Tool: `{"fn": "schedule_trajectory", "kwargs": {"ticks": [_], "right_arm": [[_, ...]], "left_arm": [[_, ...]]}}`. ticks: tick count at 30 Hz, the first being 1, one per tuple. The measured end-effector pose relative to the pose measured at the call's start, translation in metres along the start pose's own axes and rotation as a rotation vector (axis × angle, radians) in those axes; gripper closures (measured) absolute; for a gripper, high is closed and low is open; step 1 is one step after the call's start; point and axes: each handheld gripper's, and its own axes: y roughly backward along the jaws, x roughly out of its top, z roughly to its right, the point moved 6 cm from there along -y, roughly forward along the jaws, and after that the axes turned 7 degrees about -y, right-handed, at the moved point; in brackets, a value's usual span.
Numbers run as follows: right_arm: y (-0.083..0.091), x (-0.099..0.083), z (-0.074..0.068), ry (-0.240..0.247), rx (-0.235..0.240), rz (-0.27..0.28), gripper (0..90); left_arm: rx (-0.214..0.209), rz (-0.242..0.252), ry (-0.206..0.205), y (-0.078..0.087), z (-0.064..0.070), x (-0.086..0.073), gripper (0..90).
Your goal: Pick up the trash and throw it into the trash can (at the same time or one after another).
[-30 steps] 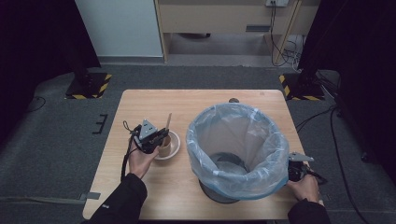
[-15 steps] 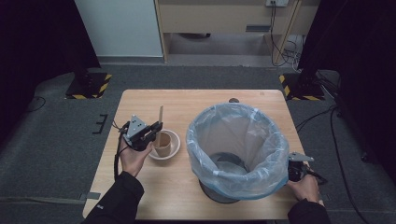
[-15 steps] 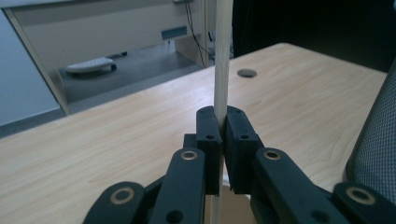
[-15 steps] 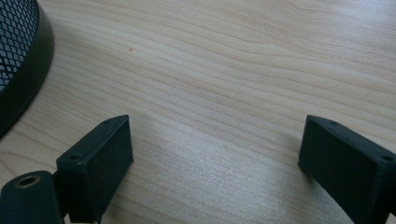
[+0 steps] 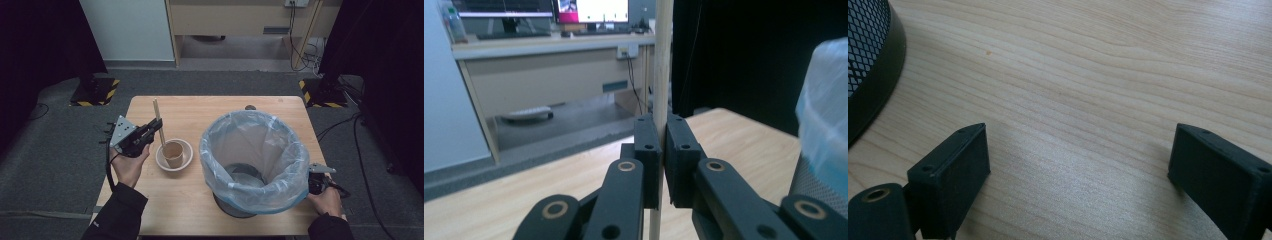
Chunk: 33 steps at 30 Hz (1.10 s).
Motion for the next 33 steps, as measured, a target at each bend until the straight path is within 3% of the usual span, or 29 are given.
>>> {"fn": "schedule_trajectory", "kwargs": {"ticks": [13, 26, 33], "right_arm": [[0.0, 0.0, 0.0, 0.001, 0.002, -0.001, 8.9], [-0.001, 0.0, -0.001, 0.009, 0.007, -0.006, 7.4], [-0.001, 0.0, -0.001, 0.01, 0.008, -0.008, 6.7]], "left_arm": [[-0.035, 0.123, 0.032, 0.019, 0.007, 0.034, 85.1], [-0.073, 0.2, 0.038, 0.031, 0.016, 0.056, 85.2], [-0.102, 0.263, 0.067, 0.038, 0.023, 0.072, 85.2]]}}
